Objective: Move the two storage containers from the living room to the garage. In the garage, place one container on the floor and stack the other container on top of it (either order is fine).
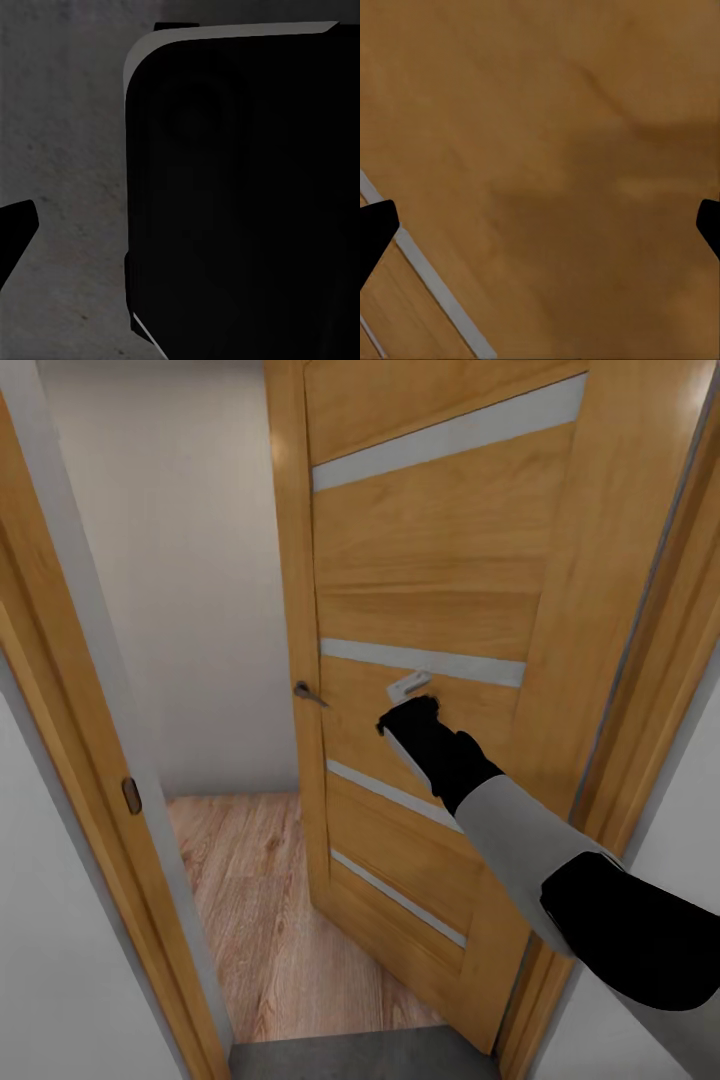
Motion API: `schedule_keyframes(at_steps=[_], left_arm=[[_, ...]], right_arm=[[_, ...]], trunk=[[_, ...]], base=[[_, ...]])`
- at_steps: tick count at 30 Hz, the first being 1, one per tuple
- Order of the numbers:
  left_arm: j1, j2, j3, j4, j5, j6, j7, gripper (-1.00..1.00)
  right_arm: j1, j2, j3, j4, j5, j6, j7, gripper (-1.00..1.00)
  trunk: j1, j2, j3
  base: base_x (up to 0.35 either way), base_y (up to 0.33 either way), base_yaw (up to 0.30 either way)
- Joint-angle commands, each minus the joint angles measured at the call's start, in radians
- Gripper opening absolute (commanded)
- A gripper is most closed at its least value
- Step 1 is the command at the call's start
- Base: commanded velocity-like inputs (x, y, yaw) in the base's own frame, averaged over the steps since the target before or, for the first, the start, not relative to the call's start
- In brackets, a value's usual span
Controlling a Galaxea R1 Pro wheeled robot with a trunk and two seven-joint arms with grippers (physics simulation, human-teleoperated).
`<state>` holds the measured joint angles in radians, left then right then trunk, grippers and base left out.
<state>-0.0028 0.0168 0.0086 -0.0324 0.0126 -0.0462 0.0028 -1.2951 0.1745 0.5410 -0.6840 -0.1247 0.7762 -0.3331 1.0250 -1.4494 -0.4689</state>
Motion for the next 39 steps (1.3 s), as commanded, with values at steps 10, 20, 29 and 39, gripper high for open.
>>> schedule_keyframes(at_steps=[10, 20, 29, 39], left_arm=[[0.000, 0.000, 0.001, 0.000, 0.002, -0.003, 0.000, 1.00], [-0.002, -0.005, 0.006, -0.027, 0.004, -0.006, 0.001, 1.00], [-0.002, -0.014, 0.010, -0.077, 0.006, -0.006, 0.002, 1.00], [-0.002, -0.014, 0.010, -0.101, 0.006, -0.003, 0.002, 1.00]], right_arm=[[-0.001, 0.000, 0.004, 0.000, -0.038, 0.003, -0.003, 1.00], [-0.001, 0.000, 0.012, -0.033, -0.022, 0.009, -0.006, 1.00], [-0.001, 0.000, 0.016, -0.030, 0.021, 0.029, -0.036, 1.00], [0.000, 0.000, 0.013, -0.040, 0.013, 0.038, -0.026, 1.00]], trunk=[[0.000, -0.001, -0.001], [0.000, -0.001, -0.001], [0.000, -0.001, -0.001], [0.000, -0.001, -0.001]], base=[[0.000, 0.000, 0.000], [0.000, 0.000, 0.000], [0.000, 0.000, 0.000], [0.000, 0.000, 0.000]])
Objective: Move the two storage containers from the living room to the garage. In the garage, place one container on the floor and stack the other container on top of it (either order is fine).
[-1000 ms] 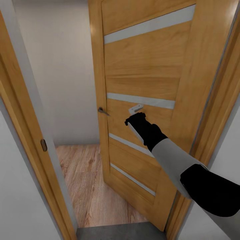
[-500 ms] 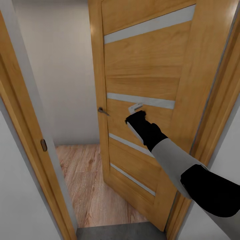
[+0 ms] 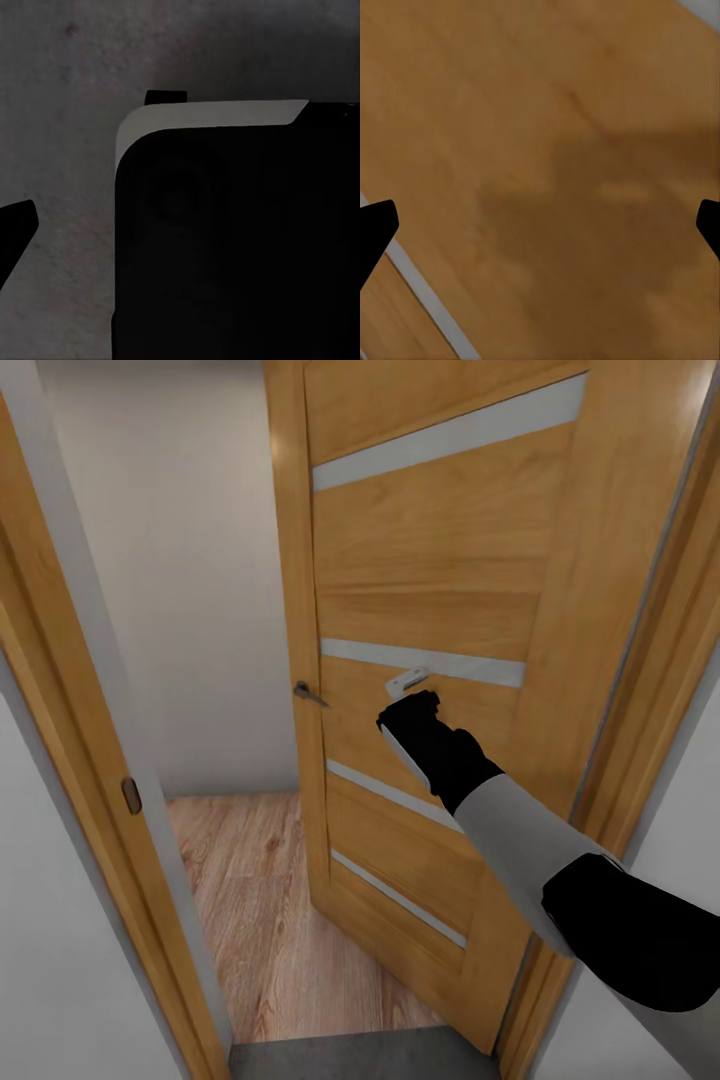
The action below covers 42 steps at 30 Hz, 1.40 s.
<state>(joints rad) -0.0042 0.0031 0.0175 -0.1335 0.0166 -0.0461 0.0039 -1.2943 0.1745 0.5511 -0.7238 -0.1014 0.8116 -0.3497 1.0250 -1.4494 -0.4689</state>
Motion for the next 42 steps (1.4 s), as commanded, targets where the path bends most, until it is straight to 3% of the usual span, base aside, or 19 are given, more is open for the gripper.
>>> schedule_keyframes(at_steps=[1, 10, 22, 42], left_arm=[[0.000, 0.000, 0.001, 0.000, 0.002, -0.003, 0.000, 1.00], [0.000, 0.001, -0.001, 0.000, 0.003, 0.001, -0.005, 1.00], [0.000, 0.001, -0.001, 0.001, 0.003, 0.002, -0.002, 1.00], [0.000, 0.001, -0.001, 0.001, 0.003, 0.002, -0.002, 1.00]], right_arm=[[-0.001, 0.000, 0.003, 0.000, -0.011, 0.003, -0.009, 1.00], [-0.001, 0.000, 0.003, 0.000, -0.011, 0.005, -0.010, 1.00], [-0.001, 0.000, 0.006, 0.000, -0.014, 0.004, -0.008, 1.00], [-0.001, 0.000, 0.010, 0.039, -0.009, -0.011, -0.012, 1.00]], trunk=[[0.000, -0.001, -0.001], [0.000, -0.001, -0.001], [0.000, -0.001, -0.004], [0.000, -0.001, -0.004]], base=[[0.000, 0.000, 0.000], [0.167, 0.000, 0.000], [0.009, 0.000, 0.120], [0.000, 0.000, 0.005]])
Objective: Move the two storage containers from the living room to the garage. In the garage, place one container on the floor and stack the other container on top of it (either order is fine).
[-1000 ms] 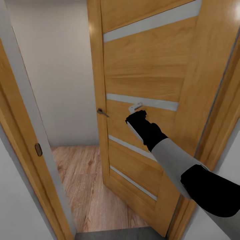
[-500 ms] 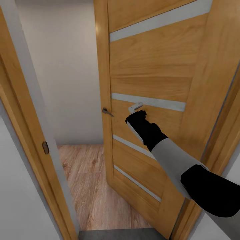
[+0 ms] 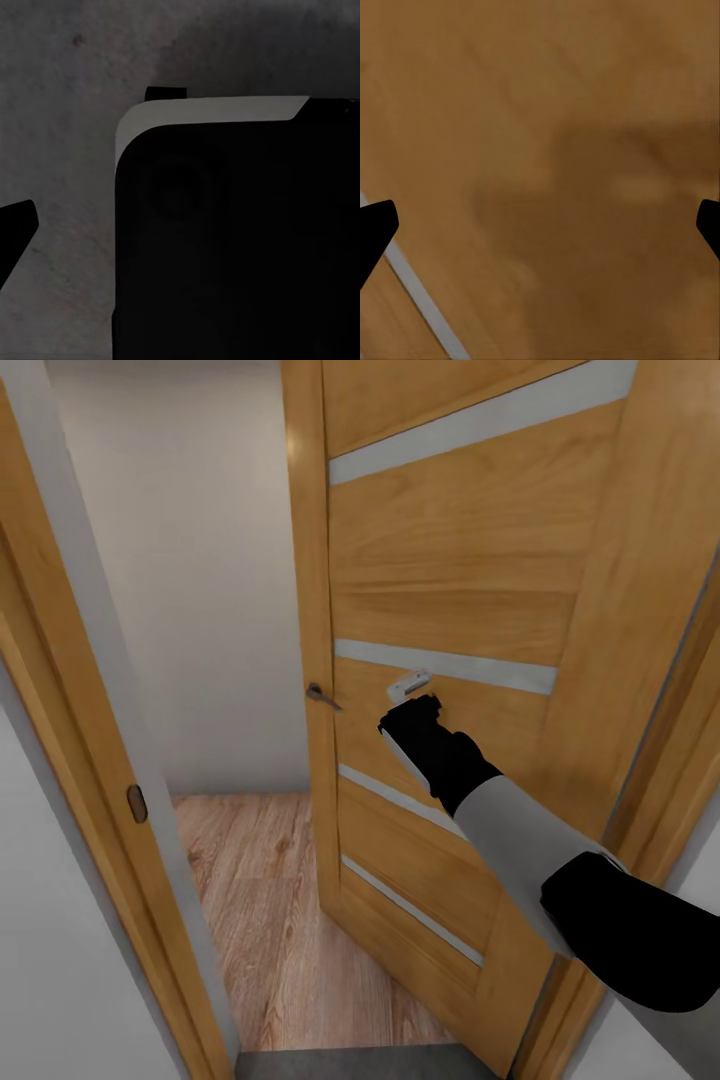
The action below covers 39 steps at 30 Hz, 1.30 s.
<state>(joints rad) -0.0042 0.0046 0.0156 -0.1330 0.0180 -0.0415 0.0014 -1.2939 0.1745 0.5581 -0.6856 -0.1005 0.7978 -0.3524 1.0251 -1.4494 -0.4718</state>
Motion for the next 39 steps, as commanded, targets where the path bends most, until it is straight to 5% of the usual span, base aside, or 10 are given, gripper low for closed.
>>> schedule_keyframes(at_steps=[1, 9, 39], left_arm=[[0.000, 0.000, 0.001, 0.001, 0.002, -0.003, 0.000, 1.00], [0.000, -0.001, 0.001, 0.000, 0.002, -0.003, 0.000, 1.00], [0.000, -0.002, 0.001, 0.000, 0.001, 0.000, 0.000, 1.00]], right_arm=[[-0.001, 0.000, 0.004, 0.023, -0.008, 0.000, -0.009, 1.00], [-0.001, 0.000, 0.014, 0.131, -0.001, -0.067, -0.010, 1.00], [-0.001, 0.000, 0.016, 0.121, 0.006, -0.057, -0.017, 1.00]], trunk=[[0.000, -0.001, -0.001], [0.000, -0.001, -0.001], [0.000, -0.001, -0.001]], base=[[0.000, 0.000, 0.000], [0.000, 0.000, 0.000], [0.096, 0.000, 0.000]])
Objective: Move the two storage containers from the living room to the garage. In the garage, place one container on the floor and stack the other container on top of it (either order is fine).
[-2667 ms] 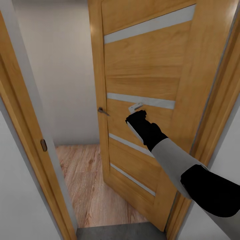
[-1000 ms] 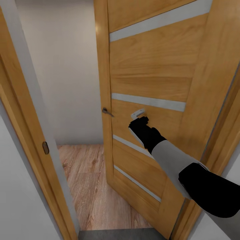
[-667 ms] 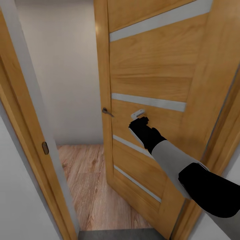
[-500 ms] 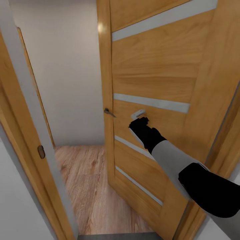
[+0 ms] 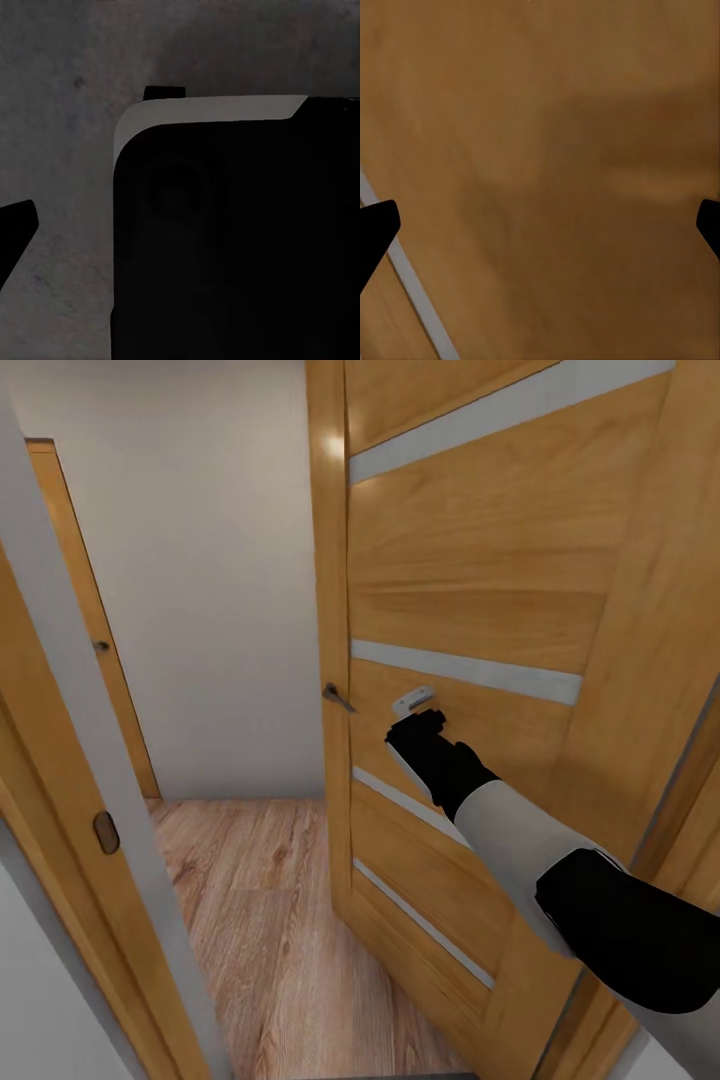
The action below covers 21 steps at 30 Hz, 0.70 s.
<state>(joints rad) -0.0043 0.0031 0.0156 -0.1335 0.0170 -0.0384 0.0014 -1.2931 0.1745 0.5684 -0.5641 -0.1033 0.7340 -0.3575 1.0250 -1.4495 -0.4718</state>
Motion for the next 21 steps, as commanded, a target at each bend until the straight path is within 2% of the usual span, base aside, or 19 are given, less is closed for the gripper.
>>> schedule_keyframes(at_steps=[1, 13, 17, 18, 21], left_arm=[[0.000, 0.000, 0.001, 0.000, 0.002, -0.003, 0.000, 1.00], [0.000, 0.000, 0.001, 0.000, 0.002, -0.003, 0.000, 1.00], [0.000, 0.000, 0.001, 0.001, 0.002, -0.003, 0.000, 1.00], [0.000, 0.000, 0.001, 0.001, 0.002, -0.003, 0.000, 1.00], [0.000, -0.001, 0.001, 0.001, 0.002, -0.003, 0.000, 1.00]], right_arm=[[-0.002, 0.000, 0.006, 0.000, 0.009, 0.007, -0.012, 1.00], [-0.004, 0.000, 0.006, 0.019, 0.041, 0.025, -0.010, 1.00], [-0.044, 0.000, 0.005, 0.146, 0.038, -0.019, -0.009, 1.00], [-0.059, 0.000, 0.004, 0.193, 0.038, -0.051, -0.009, 1.00], [-0.074, 0.000, 0.004, 0.245, 0.038, -0.087, -0.009, 1.00]], trunk=[[0.000, 0.000, -0.001], [0.000, 0.000, -0.001], [0.000, 0.000, -0.001], [0.000, 0.000, -0.001], [0.000, 0.000, -0.001]], base=[[0.001, 0.000, 0.000], [0.000, 0.000, 0.000], [0.000, 0.000, 0.000], [0.000, 0.000, 0.000], [0.000, 0.000, 0.000]])
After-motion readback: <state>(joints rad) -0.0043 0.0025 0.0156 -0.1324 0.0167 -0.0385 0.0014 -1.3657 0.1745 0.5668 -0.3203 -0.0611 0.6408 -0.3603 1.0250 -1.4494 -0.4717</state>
